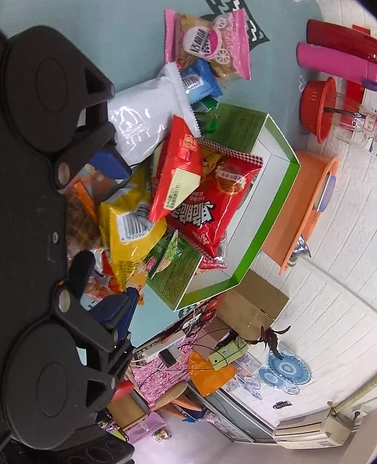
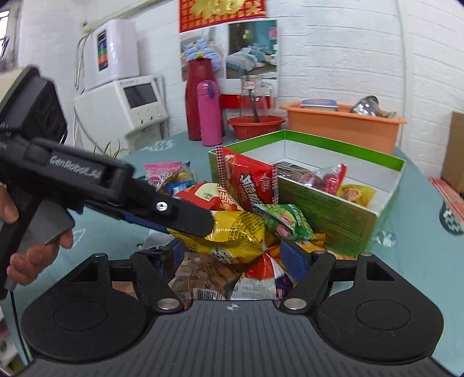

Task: Organize snacks
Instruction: 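Grasp the yellow chip bag with the left gripper and lift it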

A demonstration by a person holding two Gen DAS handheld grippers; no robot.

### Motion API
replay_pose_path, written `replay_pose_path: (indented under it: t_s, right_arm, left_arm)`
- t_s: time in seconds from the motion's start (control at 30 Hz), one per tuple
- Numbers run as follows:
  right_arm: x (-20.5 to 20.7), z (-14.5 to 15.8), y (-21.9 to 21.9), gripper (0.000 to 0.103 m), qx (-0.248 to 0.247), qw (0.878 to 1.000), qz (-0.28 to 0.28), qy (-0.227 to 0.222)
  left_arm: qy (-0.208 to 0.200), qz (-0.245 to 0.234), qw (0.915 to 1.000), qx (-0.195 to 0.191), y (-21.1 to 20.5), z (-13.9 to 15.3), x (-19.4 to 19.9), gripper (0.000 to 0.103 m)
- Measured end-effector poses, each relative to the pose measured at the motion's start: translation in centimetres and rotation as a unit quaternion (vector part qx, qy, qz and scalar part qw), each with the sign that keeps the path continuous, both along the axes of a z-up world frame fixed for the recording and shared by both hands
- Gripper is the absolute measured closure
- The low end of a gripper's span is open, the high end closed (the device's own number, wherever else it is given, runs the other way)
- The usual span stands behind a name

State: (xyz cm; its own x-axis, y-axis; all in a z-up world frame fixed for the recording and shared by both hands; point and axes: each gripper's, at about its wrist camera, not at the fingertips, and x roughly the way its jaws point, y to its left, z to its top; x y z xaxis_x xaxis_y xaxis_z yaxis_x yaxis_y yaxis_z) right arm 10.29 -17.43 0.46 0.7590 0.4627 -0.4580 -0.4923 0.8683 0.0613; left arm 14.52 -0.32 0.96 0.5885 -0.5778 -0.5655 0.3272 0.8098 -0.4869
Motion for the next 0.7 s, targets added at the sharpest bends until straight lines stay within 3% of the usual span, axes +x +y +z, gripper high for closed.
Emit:
replay_pose_path:
  t_s: [0.23,0.3,0.33,0.37,0.47,0.53,0.7]
  right_arm:
    - [2.0,-0.4,1.2,0.000,-0.042,0.999,0.029,-0.001]
    - [2.8,-0.7,1.5,0.000,-0.047,0.998,0.037,0.008]
    - [3.2,-0.9,1.7,0.000,-0.047,0.998,0.041,0.016]
    - [3.6,-1.2,1.8,0.007,-0.046,0.998,0.044,0.024]
    - [3.2,-0.9,2.3,0.034,-0.062,0.997,0.037,0.010]
    - [2.7,-0.6,2.1,0.044,-0.059,0.998,0.037,0.010]
    - [1.4,0.9,0.9,0.048,-0.028,0.999,0.038,0.004]
  left_arm:
    - [0.010,-0.007,0.9999,0.004,-0.6,-1.1,1.4,0.000]
    - [0.022,-0.008,0.9997,-0.003,-0.5,-1.7,2.1,0.009]
    - [0.029,-0.009,0.9995,-0.009,-0.5,-1.9,2.4,0.025]
    - [0.032,-0.010,0.9994,-0.013,-0.5,-2.1,2.5,0.036]
    - [0.021,-0.006,0.9997,-0.005,-0.6,-1.5,1.9,0.049]
    - [0.013,-0.009,0.9999,-0.002,-0.5,-0.7,1.2,0.056]
    - [-0.016,-0.015,0.9998,-0.001,-0.7,1.8,-0.9,0.056]
